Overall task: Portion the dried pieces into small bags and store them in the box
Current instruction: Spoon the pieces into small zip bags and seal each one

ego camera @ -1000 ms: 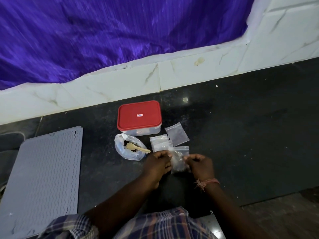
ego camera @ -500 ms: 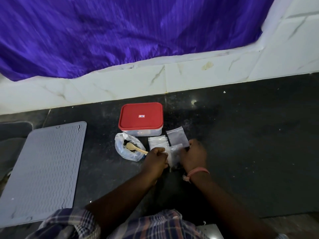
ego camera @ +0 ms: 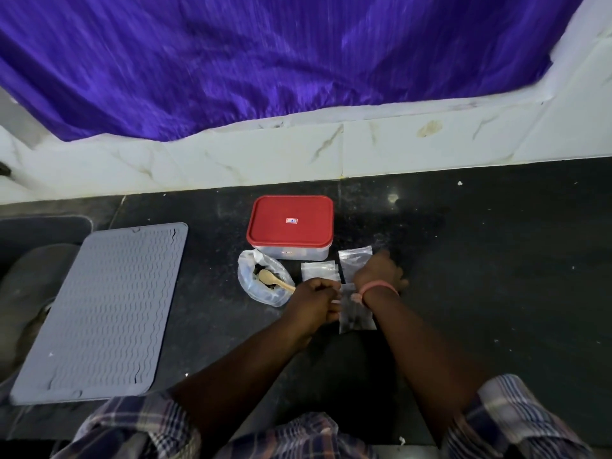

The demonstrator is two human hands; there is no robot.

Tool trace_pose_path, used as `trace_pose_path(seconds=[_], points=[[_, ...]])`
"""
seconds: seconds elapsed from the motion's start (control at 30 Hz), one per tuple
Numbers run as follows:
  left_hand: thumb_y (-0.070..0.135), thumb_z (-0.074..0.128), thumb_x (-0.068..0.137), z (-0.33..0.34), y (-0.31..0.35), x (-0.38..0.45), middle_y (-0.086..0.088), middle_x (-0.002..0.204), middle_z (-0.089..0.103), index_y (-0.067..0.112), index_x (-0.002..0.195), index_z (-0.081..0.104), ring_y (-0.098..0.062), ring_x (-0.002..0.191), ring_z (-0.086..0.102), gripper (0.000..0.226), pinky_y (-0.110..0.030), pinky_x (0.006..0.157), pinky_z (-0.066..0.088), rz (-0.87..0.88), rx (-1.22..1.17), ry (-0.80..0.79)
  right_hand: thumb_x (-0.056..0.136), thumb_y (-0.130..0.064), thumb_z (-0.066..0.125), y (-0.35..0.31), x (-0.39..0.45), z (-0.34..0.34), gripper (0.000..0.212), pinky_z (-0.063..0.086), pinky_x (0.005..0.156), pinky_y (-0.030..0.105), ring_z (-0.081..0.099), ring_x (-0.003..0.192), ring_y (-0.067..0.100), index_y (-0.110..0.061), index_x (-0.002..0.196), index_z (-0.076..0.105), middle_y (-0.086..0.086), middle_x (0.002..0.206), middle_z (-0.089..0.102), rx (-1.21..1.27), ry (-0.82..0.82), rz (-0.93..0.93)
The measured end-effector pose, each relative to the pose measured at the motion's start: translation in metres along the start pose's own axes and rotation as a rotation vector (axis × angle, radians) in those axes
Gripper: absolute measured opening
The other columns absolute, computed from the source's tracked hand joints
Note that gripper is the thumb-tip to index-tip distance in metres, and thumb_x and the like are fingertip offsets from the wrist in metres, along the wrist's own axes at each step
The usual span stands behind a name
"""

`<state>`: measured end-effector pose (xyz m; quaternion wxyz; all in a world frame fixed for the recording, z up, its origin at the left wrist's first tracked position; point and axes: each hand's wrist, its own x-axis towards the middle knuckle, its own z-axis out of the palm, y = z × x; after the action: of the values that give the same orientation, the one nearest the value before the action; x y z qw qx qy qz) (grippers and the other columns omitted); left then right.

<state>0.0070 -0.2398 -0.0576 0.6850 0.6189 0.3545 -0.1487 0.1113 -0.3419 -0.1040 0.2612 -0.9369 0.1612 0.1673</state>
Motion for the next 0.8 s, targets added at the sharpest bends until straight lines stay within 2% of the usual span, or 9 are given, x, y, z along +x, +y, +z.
trace_pose_path(seconds=[0.1,0.2,0.3,0.4,0.5,0.6,0.67,0.73,0.8], points=[[0.008,0.057,0.100,-0.009,0.001,-0.006,-0.010,0.094,0.071,0.007,0.114,0.069,-0.018,0.074,0.065,0.019,-0.029,0.069,0.058,-0.004,-0.033,-0.040,0.088,-0.020,0.061,-0.003,0.005,-0.001,0.030,0.033,0.104,0.050,0.046,0.126,0.036,-0.018,0.118,0.063,0.012,0.129,0.061,0.059,-0.019,0.020],[0.007,0.057,0.100,-0.016,0.000,-0.010,-0.013,0.096,0.071,0.003,0.117,0.068,-0.020,0.075,0.065,0.021,-0.029,0.068,0.059,0.002,-0.096,-0.062,0.088,-0.026,0.056,-0.007,0.000,-0.008,0.026,0.034,0.102,0.052,0.045,0.121,0.036,-0.022,0.110,0.068,0.011,0.126,0.057,0.154,0.076,0.012],[0.006,0.059,0.100,-0.035,0.002,-0.015,-0.015,0.098,0.072,0.001,0.116,0.068,-0.019,0.073,0.068,0.019,-0.029,0.066,0.058,0.030,-0.145,-0.078,0.086,-0.038,0.061,-0.010,-0.026,-0.007,0.030,0.046,0.097,0.054,0.054,0.109,0.036,-0.016,0.106,0.066,0.012,0.114,0.060,0.379,0.170,-0.078],[0.006,0.060,0.099,-0.060,0.008,-0.016,-0.015,0.101,0.071,0.002,0.116,0.067,-0.020,0.080,0.069,0.019,-0.028,0.068,0.059,0.063,-0.202,-0.059,0.085,-0.029,0.072,-0.014,-0.065,-0.003,0.018,0.058,0.068,0.038,0.069,0.078,0.023,-0.012,0.090,0.069,0.006,0.083,0.071,0.762,0.150,-0.121],[0.008,0.062,0.098,-0.081,0.009,-0.016,-0.013,0.098,0.071,0.005,0.113,0.067,-0.020,0.084,0.069,0.016,-0.027,0.068,0.061,0.063,-0.258,-0.047,0.085,-0.013,0.076,-0.022,-0.100,0.002,0.008,0.052,0.053,0.021,0.069,0.066,0.015,-0.007,0.089,0.073,0.002,0.075,0.073,1.020,0.076,-0.079],[0.017,0.064,0.100,-0.098,0.002,-0.021,-0.009,0.094,0.074,0.009,0.108,0.069,-0.019,0.083,0.070,0.012,-0.028,0.073,0.060,0.025,-0.304,-0.092,0.083,-0.012,0.078,-0.033,-0.134,0.016,0.006,0.050,0.051,0.021,0.068,0.057,0.012,-0.007,0.085,0.075,0.004,0.069,0.074,1.050,-0.130,-0.052],[0.018,0.068,0.098,-0.110,-0.005,-0.020,-0.014,0.092,0.074,0.003,0.107,0.070,-0.020,0.076,0.070,0.018,-0.029,0.070,0.061,0.008,-0.343,-0.063,0.083,-0.012,0.077,-0.036,-0.156,0.030,0.006,0.050,0.051,0.022,0.066,0.056,0.014,-0.006,0.084,0.076,0.006,0.068,0.074,1.038,-0.237,-0.076],[0.009,0.071,0.094,-0.122,-0.011,-0.018,-0.017,0.087,0.074,-0.001,0.103,0.071,-0.021,0.069,0.071,0.013,-0.030,0.067,0.063,-0.005,-0.381,0.014,0.083,-0.021,0.078,-0.036,-0.173,0.043,0.010,0.050,0.055,0.026,0.065,0.059,0.014,-0.011,0.084,0.077,0.006,0.070,0.074,0.964,-0.274,-0.127],[0.004,0.073,0.091,-0.135,-0.017,-0.015,-0.022,0.091,0.075,-0.002,0.103,0.072,-0.024,0.072,0.072,0.013,-0.038,0.076,0.064,0.003,-0.388,0.076,0.084,-0.030,0.076,-0.036,-0.183,0.053,0.016,0.051,0.060,0.031,0.065,0.063,0.016,-0.015,0.090,0.078,0.005,0.073,0.075,0.918,-0.282,-0.142]])
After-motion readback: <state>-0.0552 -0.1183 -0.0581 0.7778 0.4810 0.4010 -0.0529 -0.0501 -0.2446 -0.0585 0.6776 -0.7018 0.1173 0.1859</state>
